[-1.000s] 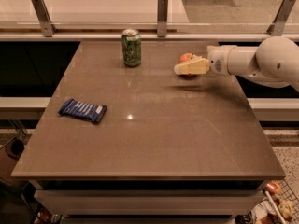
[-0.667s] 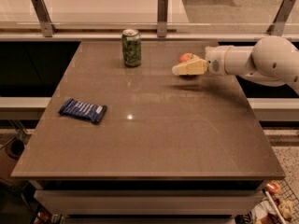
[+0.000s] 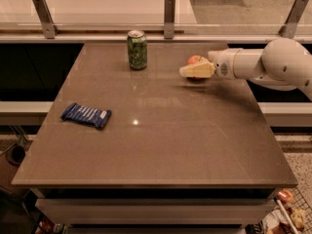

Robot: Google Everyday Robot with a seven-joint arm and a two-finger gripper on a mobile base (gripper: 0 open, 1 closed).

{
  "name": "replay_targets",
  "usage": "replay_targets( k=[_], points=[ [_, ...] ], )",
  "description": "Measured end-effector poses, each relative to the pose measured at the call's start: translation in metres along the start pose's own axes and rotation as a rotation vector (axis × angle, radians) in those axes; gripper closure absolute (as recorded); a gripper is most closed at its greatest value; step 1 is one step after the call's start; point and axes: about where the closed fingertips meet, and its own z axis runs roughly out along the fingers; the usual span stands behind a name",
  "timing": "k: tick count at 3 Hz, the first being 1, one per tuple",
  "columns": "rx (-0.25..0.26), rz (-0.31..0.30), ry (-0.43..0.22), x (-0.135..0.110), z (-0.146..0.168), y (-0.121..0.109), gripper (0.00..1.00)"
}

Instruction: Move apple near rxbar blueberry

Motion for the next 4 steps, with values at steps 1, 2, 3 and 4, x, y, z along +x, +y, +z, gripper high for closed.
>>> replay_targets(
  k=[1,2,3,4],
  points=[
    [-0.004,0.000,0.001,0.0001,0.0023,0.0018,0.40],
    [-0.008,0.000,0.001,0.0002,0.0044,0.0035,0.63],
    [-0.013,0.000,0.002,0.0003,0.0068,0.0054,0.87],
    [-0.017,0.000,0.002,0.0004,0.0090,0.0072,1.00]
  ],
)
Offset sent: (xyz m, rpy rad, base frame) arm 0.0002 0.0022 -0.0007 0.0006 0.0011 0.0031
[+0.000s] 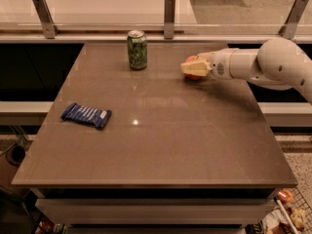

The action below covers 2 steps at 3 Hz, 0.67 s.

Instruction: Move apple near rxbar blueberry

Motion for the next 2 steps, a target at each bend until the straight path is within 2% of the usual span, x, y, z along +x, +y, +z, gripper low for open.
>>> replay_targets(
  k=[1,2],
  points=[
    [0.008,-0.016,0.021,-0.016,-0.007,0.010,1.00],
    [0.016,-0.048,0.036,-0.043,-0.021,0.036,1.00]
  ],
)
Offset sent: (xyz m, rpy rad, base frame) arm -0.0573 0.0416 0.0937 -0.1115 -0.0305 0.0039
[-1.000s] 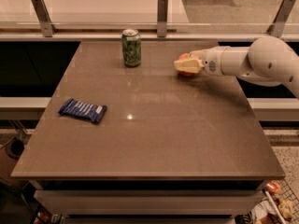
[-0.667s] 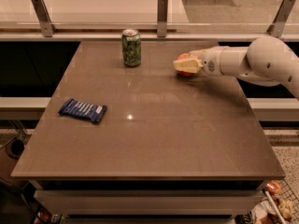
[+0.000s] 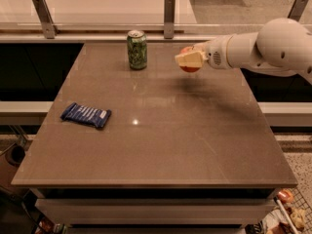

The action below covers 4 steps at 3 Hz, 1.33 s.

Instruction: Move apple near rxbar blueberry

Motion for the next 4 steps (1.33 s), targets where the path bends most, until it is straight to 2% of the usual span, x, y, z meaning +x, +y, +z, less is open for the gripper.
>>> replay_targets(
  k=[1,2,3,4],
  points=[
    [-0.013,-0.031,-0.008,-0.023,-0.014,0.033,1.00],
    [-0.045,-0.050,-0.029,-0.028,-0.019,0.072,1.00],
    [-0.095,-0.060,-0.047,-0.020,-0.019,0.117,1.00],
    [-0.110,-0.081,-0.057,-0.008,-0.020,0.162,1.00]
  ],
)
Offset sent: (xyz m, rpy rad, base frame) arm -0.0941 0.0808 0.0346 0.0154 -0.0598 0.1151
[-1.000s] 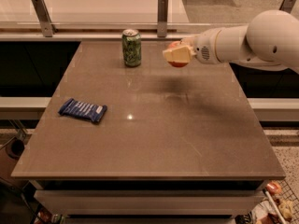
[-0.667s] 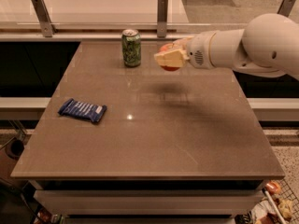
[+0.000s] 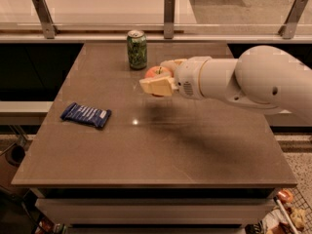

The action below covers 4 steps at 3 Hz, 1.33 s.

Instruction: Move apple near rxbar blueberry

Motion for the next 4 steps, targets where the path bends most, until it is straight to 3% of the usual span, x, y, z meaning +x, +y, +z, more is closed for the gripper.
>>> replay_targets(
  k=[2,3,4],
  points=[
    [0.005,-0.039,0.019,0.016,0.017,0.092,1.00],
    [0.014,-0.025,0.023,0.026,0.031,0.125,1.00],
    [0.016,-0.032,0.021,0.025,0.032,0.129,0.82]
  ],
)
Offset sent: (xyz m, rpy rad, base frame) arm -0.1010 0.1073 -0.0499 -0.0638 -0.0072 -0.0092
